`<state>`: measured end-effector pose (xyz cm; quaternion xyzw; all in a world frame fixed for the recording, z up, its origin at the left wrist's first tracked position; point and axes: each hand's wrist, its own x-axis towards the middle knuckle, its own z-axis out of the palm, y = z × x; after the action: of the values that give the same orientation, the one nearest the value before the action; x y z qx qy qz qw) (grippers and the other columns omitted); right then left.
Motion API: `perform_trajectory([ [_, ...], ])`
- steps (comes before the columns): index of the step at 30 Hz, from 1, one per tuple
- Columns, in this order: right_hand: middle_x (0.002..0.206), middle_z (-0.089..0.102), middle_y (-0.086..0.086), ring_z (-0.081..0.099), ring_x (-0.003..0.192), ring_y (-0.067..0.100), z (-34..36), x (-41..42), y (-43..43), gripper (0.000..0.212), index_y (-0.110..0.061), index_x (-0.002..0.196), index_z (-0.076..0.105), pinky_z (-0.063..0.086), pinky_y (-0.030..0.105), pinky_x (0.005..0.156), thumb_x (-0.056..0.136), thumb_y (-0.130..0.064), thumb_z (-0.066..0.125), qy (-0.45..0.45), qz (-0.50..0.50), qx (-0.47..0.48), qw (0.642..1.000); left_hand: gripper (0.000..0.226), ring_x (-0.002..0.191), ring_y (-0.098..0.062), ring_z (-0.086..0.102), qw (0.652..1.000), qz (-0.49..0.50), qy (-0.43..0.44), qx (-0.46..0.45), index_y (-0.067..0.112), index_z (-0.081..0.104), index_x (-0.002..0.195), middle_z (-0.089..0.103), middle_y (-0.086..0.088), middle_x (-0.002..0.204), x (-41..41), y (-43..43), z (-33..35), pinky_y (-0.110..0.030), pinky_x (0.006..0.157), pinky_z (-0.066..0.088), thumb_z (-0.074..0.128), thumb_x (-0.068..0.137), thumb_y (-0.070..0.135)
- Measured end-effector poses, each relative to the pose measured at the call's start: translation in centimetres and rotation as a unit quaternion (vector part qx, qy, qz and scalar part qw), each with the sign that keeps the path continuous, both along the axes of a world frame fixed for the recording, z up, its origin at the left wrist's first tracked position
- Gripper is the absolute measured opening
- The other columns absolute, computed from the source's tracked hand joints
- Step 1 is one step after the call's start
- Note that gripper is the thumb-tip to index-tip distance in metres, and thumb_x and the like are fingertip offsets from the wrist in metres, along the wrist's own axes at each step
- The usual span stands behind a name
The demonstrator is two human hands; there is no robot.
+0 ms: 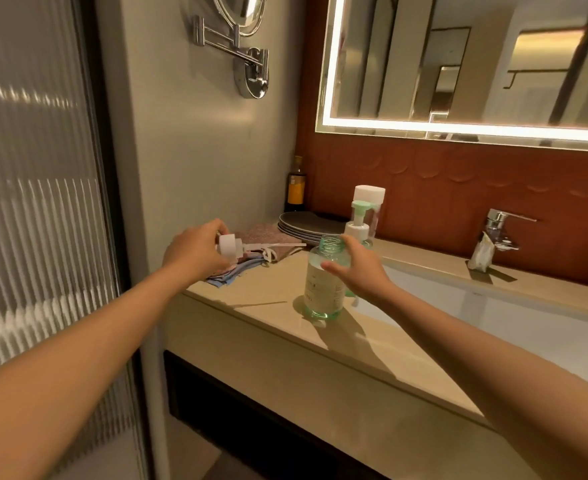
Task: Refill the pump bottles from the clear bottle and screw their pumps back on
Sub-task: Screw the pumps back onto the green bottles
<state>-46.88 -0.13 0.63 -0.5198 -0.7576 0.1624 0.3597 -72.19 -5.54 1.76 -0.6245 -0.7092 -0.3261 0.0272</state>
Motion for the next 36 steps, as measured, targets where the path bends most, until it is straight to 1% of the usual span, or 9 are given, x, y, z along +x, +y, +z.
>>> perform_trajectory([
  [5, 0.147, 0.037, 0.005, 0.037, 0.133, 0.024, 0.0, 3.1, -2.4, 0.076, -0.017, 0.145, 0.025, 0.036, 0.039, 0.103, 0.083, -0.032, 0.066, 0.006, 0.018, -0.002, 1.0, 0.045, 0.095, -0.026, 0.053, 0.998, -0.037, 0.032, 0.041, 0.023, 0.053, 0.11, 0.065, -0.004, 0.106, 3.1, -0.7, 2.2, -0.045, 0.085, 0.049, 0.075, 0.071, 0.015],
  [7, 0.147, 0.037, 0.005, 0.038, 0.133, 0.023, 0.0, 3.8, -3.0, 0.079, -0.017, 0.146, 0.024, 0.036, 0.038, 0.104, 0.082, -0.032, 0.068, 0.01, 0.025, -0.005, 1.0, 0.044, 0.091, -0.021, 0.049, 0.995, -0.047, 0.065, 0.059, 0.023, 0.053, 0.11, 0.066, -0.002, 0.104, 4.4, -0.7, 2.8, -0.049, 0.101, 0.036, 0.074, 0.073, 0.015],
  [9, 0.147, 0.038, 0.004, 0.039, 0.132, 0.022, 0.2, 4.9, -3.4, 0.082, -0.019, 0.146, 0.023, 0.036, 0.038, 0.103, 0.08, -0.034, 0.069, 0.022, 0.031, -0.008, 0.999, 0.043, 0.093, -0.022, 0.054, 0.99, -0.054, 0.108, 0.078, 0.022, 0.053, 0.11, 0.066, -0.002, 0.103, 6.1, -0.8, 3.3, -0.048, 0.112, 0.016, 0.075, 0.074, 0.016],
  [11, 0.145, 0.04, 0.003, 0.04, 0.131, 0.021, 0.3, 5.9, -3.5, 0.08, -0.022, 0.145, 0.023, 0.038, 0.037, 0.1, 0.081, -0.039, 0.067, 0.04, 0.028, -0.016, 0.999, 0.042, 0.099, -0.022, 0.059, 0.983, -0.061, 0.144, 0.095, 0.022, 0.054, 0.11, 0.067, 0.0, 0.104, 7.2, -0.8, 4.0, -0.046, 0.115, 0.004, 0.075, 0.074, 0.018],
  [14, 0.141, 0.045, 0.005, 0.045, 0.126, 0.021, 0.5, 7.5, -3.5, 0.079, -0.021, 0.146, 0.023, 0.039, 0.032, 0.093, 0.082, -0.046, 0.064, 0.051, 0.003, -0.013, 0.999, 0.04, 0.102, -0.021, 0.058, 0.969, -0.065, 0.21, 0.114, 0.024, 0.054, 0.11, 0.066, 0.001, 0.104, 8.3, -0.3, 5.2, -0.046, 0.115, -0.003, 0.074, 0.076, 0.018],
  [22, 0.132, 0.052, 0.007, 0.048, 0.119, 0.021, 0.5, 10.0, -3.8, 0.074, -0.015, 0.146, 0.023, 0.04, 0.032, 0.092, 0.086, -0.039, 0.061, 0.059, -0.021, -0.009, 0.998, 0.04, 0.108, -0.019, 0.055, 0.855, -0.104, 0.482, 0.161, 0.021, 0.047, 0.125, 0.061, 0.0, 0.113, 13.5, 2.1, 5.6, -0.046, 0.114, -0.004, 0.055, 0.087, 0.008],
  [27, 0.13, 0.053, 0.009, 0.05, 0.117, 0.022, 0.7, 10.4, -4.2, 0.071, -0.015, 0.145, 0.024, 0.042, 0.032, 0.092, 0.087, -0.035, 0.06, 0.057, -0.024, -0.009, 0.998, 0.036, 0.108, -0.022, 0.054, 0.774, -0.171, 0.588, 0.16, 0.018, 0.051, 0.119, 0.061, -0.004, 0.108, 15.7, 3.2, 5.3, -0.049, 0.111, -0.009, 0.06, 0.085, 0.01],
  [33, 0.127, 0.054, 0.01, 0.051, 0.115, 0.022, 0.0, 10.7, -4.0, 0.068, -0.014, 0.144, 0.026, 0.042, 0.03, 0.089, 0.088, -0.032, 0.061, 0.055, -0.033, -0.022, 0.998, 0.043, 0.12, -0.025, 0.05, 0.707, -0.179, 0.657, 0.189, 0.018, 0.052, 0.118, 0.063, -0.003, 0.114, 15.3, 3.5, 5.4, -0.052, 0.108, -0.005, 0.069, 0.079, 0.014],
  [36, 0.126, 0.056, 0.01, 0.053, 0.113, 0.021, -0.4, 10.6, -3.8, 0.067, -0.014, 0.143, 0.027, 0.043, 0.029, 0.088, 0.088, -0.033, 0.06, 0.049, -0.032, -0.028, 0.998, 0.047, 0.125, -0.025, 0.046, 0.701, -0.188, 0.658, 0.199, 0.021, 0.052, 0.119, 0.063, -0.002, 0.117, 15.7, 3.6, 5.4, -0.052, 0.109, -0.003, 0.072, 0.077, 0.015],
])
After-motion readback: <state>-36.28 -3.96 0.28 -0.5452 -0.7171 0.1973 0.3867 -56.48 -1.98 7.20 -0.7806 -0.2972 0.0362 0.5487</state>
